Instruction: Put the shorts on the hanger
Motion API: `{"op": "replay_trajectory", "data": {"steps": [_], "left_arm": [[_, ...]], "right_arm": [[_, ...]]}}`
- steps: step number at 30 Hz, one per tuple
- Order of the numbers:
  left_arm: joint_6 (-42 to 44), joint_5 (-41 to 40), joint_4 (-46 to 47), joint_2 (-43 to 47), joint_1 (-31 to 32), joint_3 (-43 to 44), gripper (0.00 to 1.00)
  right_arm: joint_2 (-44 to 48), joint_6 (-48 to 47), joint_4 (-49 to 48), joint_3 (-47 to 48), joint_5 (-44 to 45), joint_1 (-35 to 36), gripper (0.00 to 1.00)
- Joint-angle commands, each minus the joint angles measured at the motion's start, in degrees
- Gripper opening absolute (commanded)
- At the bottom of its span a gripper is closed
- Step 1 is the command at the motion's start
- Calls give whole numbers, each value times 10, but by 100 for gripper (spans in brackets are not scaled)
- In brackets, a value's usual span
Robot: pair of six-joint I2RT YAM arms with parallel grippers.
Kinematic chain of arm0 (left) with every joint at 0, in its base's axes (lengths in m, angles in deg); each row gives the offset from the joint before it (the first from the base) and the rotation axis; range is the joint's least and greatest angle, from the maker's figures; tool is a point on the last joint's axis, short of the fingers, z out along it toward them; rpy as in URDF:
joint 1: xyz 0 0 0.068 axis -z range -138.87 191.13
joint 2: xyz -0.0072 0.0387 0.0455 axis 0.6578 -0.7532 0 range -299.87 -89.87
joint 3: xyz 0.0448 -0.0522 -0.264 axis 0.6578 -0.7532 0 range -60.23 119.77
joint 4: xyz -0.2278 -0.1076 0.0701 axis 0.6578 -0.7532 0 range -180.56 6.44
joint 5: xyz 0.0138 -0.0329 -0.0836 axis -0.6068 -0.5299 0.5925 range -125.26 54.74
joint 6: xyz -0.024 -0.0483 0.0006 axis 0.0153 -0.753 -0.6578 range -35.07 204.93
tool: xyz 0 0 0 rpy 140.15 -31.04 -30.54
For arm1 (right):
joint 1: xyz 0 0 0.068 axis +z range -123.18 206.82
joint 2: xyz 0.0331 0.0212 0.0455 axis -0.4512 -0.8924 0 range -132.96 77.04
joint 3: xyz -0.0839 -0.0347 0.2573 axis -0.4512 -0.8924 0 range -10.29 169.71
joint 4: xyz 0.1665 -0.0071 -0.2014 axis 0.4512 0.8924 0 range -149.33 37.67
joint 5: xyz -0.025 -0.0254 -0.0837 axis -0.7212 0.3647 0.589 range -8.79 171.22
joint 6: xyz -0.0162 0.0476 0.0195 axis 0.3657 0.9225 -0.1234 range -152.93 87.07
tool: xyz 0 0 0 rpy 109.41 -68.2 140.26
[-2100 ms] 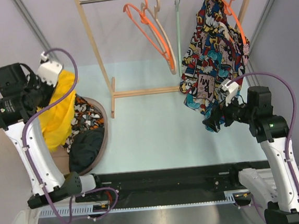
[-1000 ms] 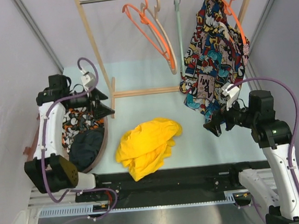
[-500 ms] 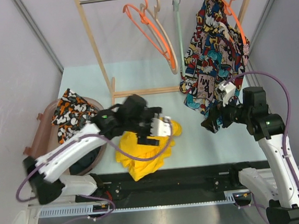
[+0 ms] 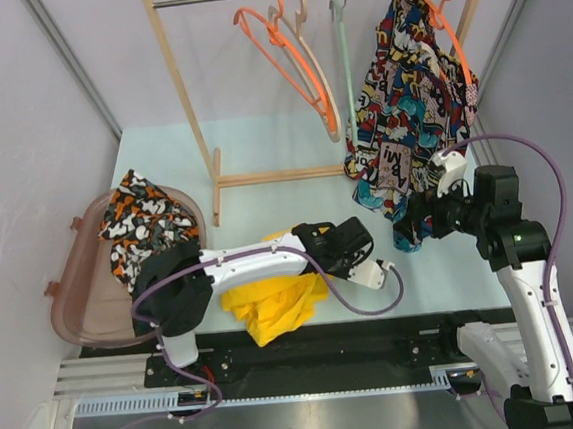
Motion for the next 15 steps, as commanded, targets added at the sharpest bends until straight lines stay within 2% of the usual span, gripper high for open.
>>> {"op": "replay_trajectory", "data": {"steps": [1, 2, 3, 5, 6, 8, 9, 15], "left_arm": [[-27, 0, -27, 23, -43, 26, 10], [-41, 30, -38, 68, -59, 35, 0], [-68, 118, -47, 100, -69, 49, 0], [-88, 211, -71, 182, -105, 64, 0], [-108, 305, -81, 207, -125, 68, 0], [-145, 384, -70, 255, -190, 60, 0], [-175, 447, -70, 287, -213, 53, 0], [-275, 640, -47, 378, -385, 7, 0]], "right_arm": [[12, 5, -11, 1, -1, -2, 100], [10, 1, -11, 1, -4, -1, 100], [10, -1, -9, 1, -7, -1, 100], [2, -9, -6, 1, -20, 4, 100], [-1, -11, -9, 1, -27, 8, 99], [-9, -10, -17, 1, -41, 21, 100], [-11, -10, -22, 1, -47, 26, 100], [-17, -8, -75, -3, -102, 74, 100]]}}
